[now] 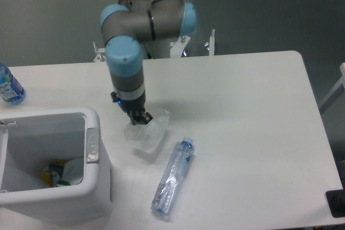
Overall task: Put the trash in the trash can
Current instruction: 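Lift the wrapper and carry it over the white trash bin, then open the gripper to drop the wrapper into the bin, then move the gripper over the clear water bottle and lower it, then close the gripper around the bottle's neck end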
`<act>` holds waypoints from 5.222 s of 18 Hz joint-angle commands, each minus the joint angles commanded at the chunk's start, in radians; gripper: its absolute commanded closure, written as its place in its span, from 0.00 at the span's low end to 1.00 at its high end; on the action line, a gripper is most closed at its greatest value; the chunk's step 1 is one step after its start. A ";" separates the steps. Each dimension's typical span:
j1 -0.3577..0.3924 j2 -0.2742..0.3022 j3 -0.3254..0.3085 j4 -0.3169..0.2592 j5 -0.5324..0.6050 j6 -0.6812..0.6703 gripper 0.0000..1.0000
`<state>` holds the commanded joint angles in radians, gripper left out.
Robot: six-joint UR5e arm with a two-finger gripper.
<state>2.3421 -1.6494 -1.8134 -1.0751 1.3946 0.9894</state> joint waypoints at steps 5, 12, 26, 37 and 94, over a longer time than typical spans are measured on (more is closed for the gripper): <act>0.170 0.063 0.146 0.009 -0.310 -0.221 1.00; 0.102 0.034 0.276 0.190 -0.375 -0.675 1.00; -0.122 -0.059 0.330 0.192 -0.367 -0.681 0.09; -0.083 -0.062 0.335 0.193 -0.217 -0.670 0.00; -0.015 -0.506 0.249 0.216 0.104 -0.299 0.00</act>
<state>2.3271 -2.1552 -1.5647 -0.8590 1.4987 0.6903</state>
